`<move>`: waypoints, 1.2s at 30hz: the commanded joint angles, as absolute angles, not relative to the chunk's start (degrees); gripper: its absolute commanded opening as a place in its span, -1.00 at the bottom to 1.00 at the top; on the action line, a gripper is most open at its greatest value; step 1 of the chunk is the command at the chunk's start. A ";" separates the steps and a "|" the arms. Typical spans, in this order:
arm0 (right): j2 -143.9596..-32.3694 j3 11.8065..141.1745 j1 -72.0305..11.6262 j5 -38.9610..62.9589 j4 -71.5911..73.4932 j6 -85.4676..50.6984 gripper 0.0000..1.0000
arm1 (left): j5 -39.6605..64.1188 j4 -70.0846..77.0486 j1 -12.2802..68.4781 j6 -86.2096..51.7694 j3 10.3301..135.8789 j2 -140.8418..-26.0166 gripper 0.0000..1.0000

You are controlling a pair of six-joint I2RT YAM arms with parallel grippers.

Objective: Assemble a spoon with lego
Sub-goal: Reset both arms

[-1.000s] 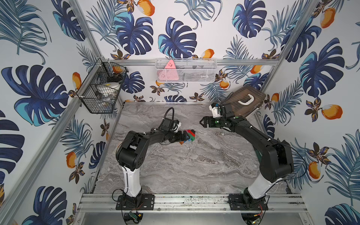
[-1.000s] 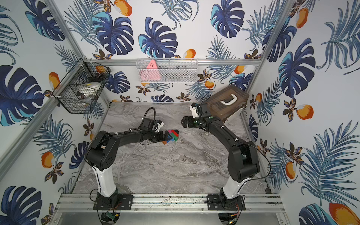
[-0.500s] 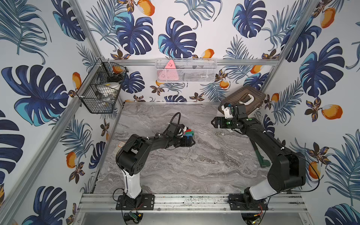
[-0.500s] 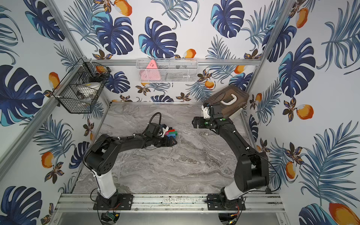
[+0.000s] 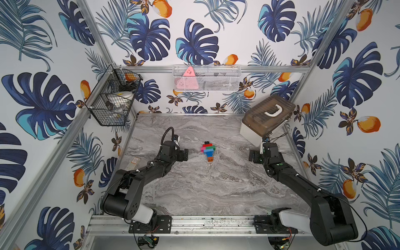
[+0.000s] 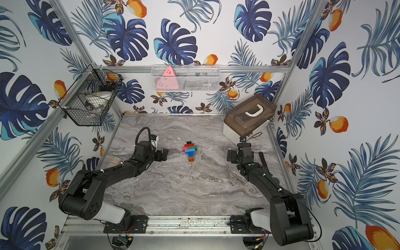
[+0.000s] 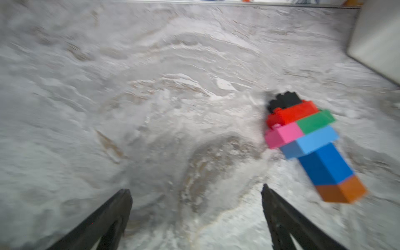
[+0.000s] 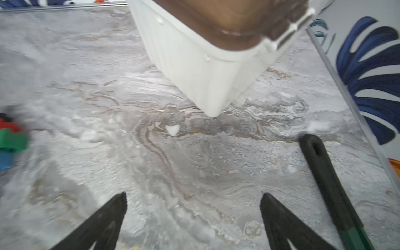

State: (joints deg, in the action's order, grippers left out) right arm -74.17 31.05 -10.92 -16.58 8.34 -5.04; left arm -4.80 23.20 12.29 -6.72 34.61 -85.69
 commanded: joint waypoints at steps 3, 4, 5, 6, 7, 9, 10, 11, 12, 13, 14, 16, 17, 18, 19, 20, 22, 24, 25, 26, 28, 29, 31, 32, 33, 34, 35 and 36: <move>-81.87 22.29 -10.99 -23.90 41.67 -3.50 1.00 | -14.79 44.61 9.98 1.82 29.23 -84.53 0.98; -81.20 20.86 -11.15 -23.52 43.68 -3.04 1.00 | -14.51 44.85 9.39 1.32 28.32 -83.74 0.98; -80.27 20.47 -11.12 -21.94 42.79 -3.71 1.00 | -13.43 44.66 8.28 0.50 27.60 -82.84 0.98; -80.14 19.59 -11.00 -21.76 44.68 -3.66 1.00 | -10.82 41.16 7.27 -0.50 27.33 -80.92 0.98; -80.69 18.83 -10.99 -23.04 47.34 -3.08 1.00 | -7.93 36.27 6.65 -0.12 27.50 -78.53 0.98; -81.21 18.95 -10.99 -23.09 47.46 -2.80 1.00 | -6.27 37.57 6.38 1.32 24.46 -77.74 0.98; -81.21 19.51 -10.99 -22.46 46.43 -2.57 1.00 | -6.61 43.78 6.10 0.72 21.70 -79.59 0.98; -81.21 19.83 -10.99 -21.46 45.88 -2.24 1.00 | -7.01 47.25 5.98 0.73 19.96 -81.51 0.98; -81.37 19.89 -10.99 -20.47 46.21 -1.81 1.00 | -7.62 50.39 5.99 1.05 19.44 -82.94 0.98; -81.64 19.44 -10.99 -19.68 47.62 -1.33 1.00 | -3.76 53.38 5.98 3.08 19.07 -84.51 0.98; -81.67 18.77 -10.99 -19.41 49.24 -0.87 1.00 | -4.71 55.40 5.94 3.07 19.39 -88.08 0.98; -82.23 17.77 -11.03 -19.21 52.04 0.32 1.00 | -11.74 66.17 5.89 1.92 18.41 -96.38 0.98; -83.80 16.95 -11.00 -18.06 55.17 1.35 1.00 | -12.61 60.64 5.39 -0.63 18.35 -93.10 0.98; -87.95 15.36 -10.74 -18.44 62.76 0.95 1.00 | -13.60 62.86 4.96 -1.37 17.79 -93.27 0.98; -94.76 15.24 -10.24 -17.88 69.01 1.44 1.00 | -14.86 68.06 4.99 -0.62 17.19 -95.61 0.98; -98.97 16.27 -10.62 -18.51 75.44 4.54 1.00 | -14.62 65.87 5.17 -1.08 16.98 -94.50 0.98; -93.77 22.70 -9.60 -14.93 52.50 0.41 1.00 | -14.44 64.62 5.19 -0.68 18.02 -94.40 0.98; -95.70 23.18 -7.25 -16.33 55.20 -1.48 1.00 | -14.92 57.81 5.45 -1.37 21.15 -94.12 0.98; -93.98 23.99 -7.12 -15.19 50.20 -2.29 1.00 | -15.81 60.44 5.43 -1.36 19.70 -94.02 0.98; -95.15 23.44 -7.10 -14.47 54.31 -0.51 1.00 | -16.41 63.83 5.51 -0.78 18.87 -94.88 0.98; -94.61 23.59 -7.64 -14.27 52.89 0.07 1.00 | -15.88 61.57 5.72 -0.89 19.39 -94.40 0.98; -94.29 23.81 -7.64 -13.97 51.80 -0.39 1.00 | -16.05 61.42 5.76 -0.52 20.08 -94.71 0.98; -95.67 23.45 -7.65 -14.11 55.86 0.79 1.00 | -14.81 58.84 5.63 -0.87 20.98 -94.75 0.98; -94.95 23.75 -7.62 -14.07 53.15 0.14 1.00 | -14.79 59.35 5.63 -0.74 21.18 -95.19 0.98; -94.56 23.99 -7.65 -14.25 51.89 0.00 1.00 | -14.75 59.05 5.62 -0.51 21.27 -95.23 0.98; -94.86 23.86 -7.65 -14.26 52.79 0.04 1.00 | -14.59 58.55 5.62 -0.79 21.22 -94.94 0.98; -95.52 23.50 -7.65 -14.18 54.87 0.49 1.00 | -14.67 59.35 5.62 -0.69 20.93 -94.92 0.98; -95.62 23.51 -7.65 -14.07 55.38 0.68 1.00 | -15.17 60.58 5.62 -0.41 20.34 -94.69 0.98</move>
